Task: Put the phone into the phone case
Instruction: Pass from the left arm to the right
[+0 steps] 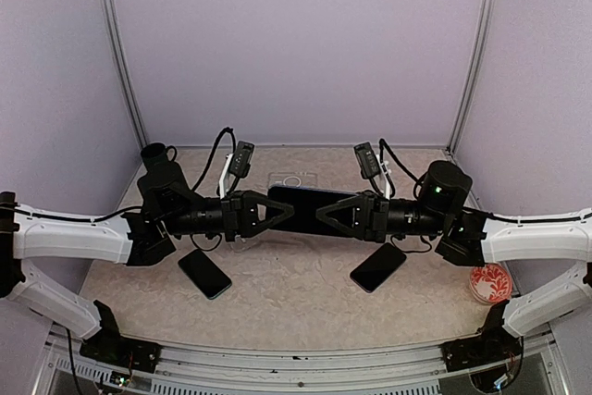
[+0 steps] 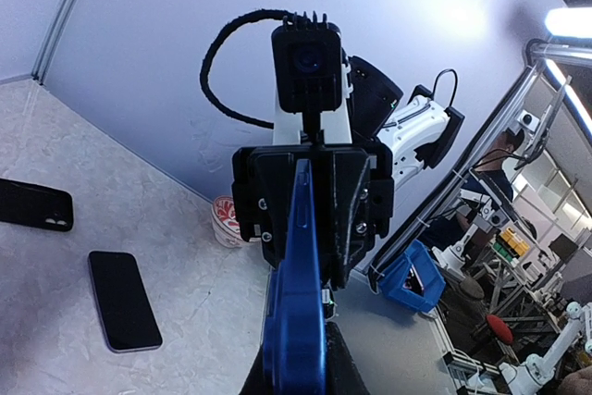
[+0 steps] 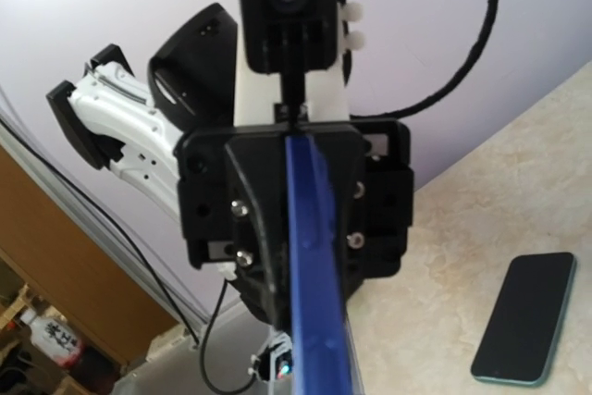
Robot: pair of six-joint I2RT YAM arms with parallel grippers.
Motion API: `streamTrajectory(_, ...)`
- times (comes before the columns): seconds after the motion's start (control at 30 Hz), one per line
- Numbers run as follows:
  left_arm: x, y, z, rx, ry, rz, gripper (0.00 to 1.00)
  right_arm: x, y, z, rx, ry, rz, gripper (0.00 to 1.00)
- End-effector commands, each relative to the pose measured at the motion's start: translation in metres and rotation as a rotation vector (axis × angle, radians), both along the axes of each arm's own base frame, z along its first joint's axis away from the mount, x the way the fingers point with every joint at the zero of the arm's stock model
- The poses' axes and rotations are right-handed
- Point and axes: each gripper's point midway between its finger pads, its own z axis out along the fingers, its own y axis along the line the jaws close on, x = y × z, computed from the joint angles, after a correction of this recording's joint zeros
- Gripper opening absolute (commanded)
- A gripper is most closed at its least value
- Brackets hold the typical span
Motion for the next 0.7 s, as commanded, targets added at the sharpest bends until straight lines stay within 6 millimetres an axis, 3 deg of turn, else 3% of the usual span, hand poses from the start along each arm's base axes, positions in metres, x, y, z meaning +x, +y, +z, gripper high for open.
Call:
streamTrajectory(0.0,0.035,0.006,-0.007,0.019,0.016,0.136,0.01,-0.022,-0.003,0.024,0.082,-0.066,0.100,0.14)
streamTrajectory(0.23,0.038,0.008,-0.010,0.023,0.033,0.141,0.11,-0.022,-0.003,0.021,0.074,-0.083,0.092,0.00)
streamTrajectory(0.37,0.041,0.011,-0.013,0.026,0.046,0.148,0.31,-0.020,-0.003,0.020,0.070,-0.085,0.083,0.00)
streamTrajectory(0.67,0.063,0.038,-0.018,0.052,0.053,0.256,0.92,-0.010,-0.007,0.015,0.029,-0.100,0.004,0.00)
